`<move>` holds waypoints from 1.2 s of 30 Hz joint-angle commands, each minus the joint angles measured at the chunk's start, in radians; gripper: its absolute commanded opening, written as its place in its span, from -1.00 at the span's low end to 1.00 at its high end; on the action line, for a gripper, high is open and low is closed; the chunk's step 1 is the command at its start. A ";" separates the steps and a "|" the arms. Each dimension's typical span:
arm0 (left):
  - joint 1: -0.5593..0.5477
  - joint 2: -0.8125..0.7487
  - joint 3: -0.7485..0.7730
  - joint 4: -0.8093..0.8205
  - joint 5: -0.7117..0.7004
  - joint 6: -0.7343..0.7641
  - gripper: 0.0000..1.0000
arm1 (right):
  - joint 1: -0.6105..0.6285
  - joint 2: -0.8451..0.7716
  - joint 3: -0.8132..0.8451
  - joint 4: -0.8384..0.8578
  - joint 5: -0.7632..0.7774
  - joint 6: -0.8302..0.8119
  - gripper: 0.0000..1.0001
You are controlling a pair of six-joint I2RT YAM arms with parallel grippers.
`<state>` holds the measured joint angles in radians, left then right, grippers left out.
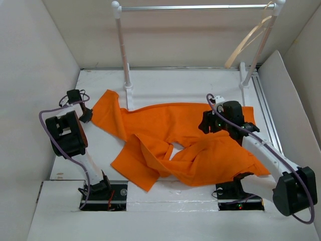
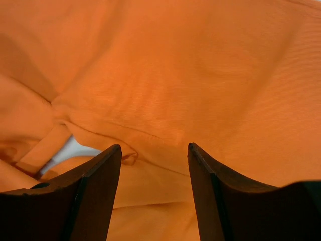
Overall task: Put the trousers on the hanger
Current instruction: Flatten out the trousers at the center of the board.
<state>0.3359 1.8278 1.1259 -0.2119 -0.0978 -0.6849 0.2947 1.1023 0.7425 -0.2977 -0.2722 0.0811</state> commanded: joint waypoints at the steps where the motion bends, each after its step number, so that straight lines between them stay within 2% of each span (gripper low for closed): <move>1: 0.060 -0.031 -0.037 -0.110 -0.002 -0.001 -1.00 | 0.076 0.051 0.020 0.066 0.047 0.016 0.22; 3: 0.136 -0.106 -0.090 -0.110 -0.016 -0.005 -1.00 | 0.113 0.067 0.027 0.063 0.079 0.011 0.23; 4: 0.156 -0.198 -0.110 -0.107 -0.029 -0.004 -1.00 | 0.130 0.071 0.026 0.068 0.090 0.009 0.23; 10: 0.199 -0.516 -0.261 -0.167 -0.144 -0.071 -1.00 | 0.233 0.154 0.076 0.074 0.064 -0.029 0.27; 11: 0.230 -0.560 -0.297 -0.155 -0.116 -0.033 -0.88 | 0.282 0.219 0.116 0.053 0.042 -0.052 0.29; 12: 0.230 -0.561 -0.298 -0.155 -0.076 -0.033 -0.88 | 0.282 0.220 0.116 0.052 0.042 -0.052 0.29; 13: 0.256 -0.571 -0.299 -0.165 -0.056 -0.018 -0.44 | 0.303 0.238 0.164 0.046 0.036 -0.069 0.29; 16: 0.265 -0.568 -0.230 -0.268 -0.068 -0.002 -0.20 | 0.391 0.321 0.280 -0.027 0.031 -0.168 0.22; 18: 0.229 -0.620 -0.232 -0.253 -0.018 0.024 -0.08 | 0.423 0.376 0.319 -0.038 0.051 -0.190 -0.02; 19: 0.194 -0.680 -0.244 -0.201 0.003 0.054 0.05 | 0.423 0.389 0.333 -0.028 0.048 -0.191 -0.49; 20: 0.104 -0.697 -0.242 -0.193 -0.002 0.045 0.07 | 0.423 0.401 0.343 -0.014 0.038 -0.193 -0.81; 21: 0.053 -0.700 -0.236 -0.195 -0.022 0.029 0.08 | 0.423 0.424 0.350 -0.002 0.033 -0.192 -1.00; 24: -0.095 -0.609 -0.196 -0.195 -0.027 -0.022 0.08 | 0.402 0.494 0.389 0.015 0.037 -0.201 -1.00; 25: -0.116 -0.528 -0.189 -0.176 -0.008 -0.024 0.08 | 0.374 0.513 0.403 0.029 0.057 -0.211 -0.79; 26: -0.147 -0.445 -0.167 -0.159 0.015 -0.047 0.07 | 0.356 0.563 0.435 0.041 0.092 -0.218 -0.69; 27: -0.147 -0.444 -0.155 -0.159 0.015 -0.048 0.06 | 0.331 0.564 0.463 0.046 0.085 -0.218 -0.60; 30: -0.188 -0.311 -0.062 -0.142 0.037 -0.029 0.07 | 0.235 0.665 0.597 0.009 0.082 -0.254 -0.11; 31: -0.201 -0.261 -0.025 -0.156 0.018 -0.010 0.18 | 0.213 0.707 0.638 -0.045 0.085 -0.288 0.15; 33: -0.201 -0.211 0.090 -0.187 -0.012 0.037 0.34 | 0.164 0.758 0.724 -0.098 0.096 -0.326 0.24; 36: -0.210 -0.128 0.199 -0.204 -0.028 0.087 0.44 | 0.130 0.864 0.869 -0.158 0.097 -0.386 0.27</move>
<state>0.1322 1.7054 1.2049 -0.4156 -0.0898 -0.6640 0.4404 1.9278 1.4971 -0.4015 -0.1860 -0.2207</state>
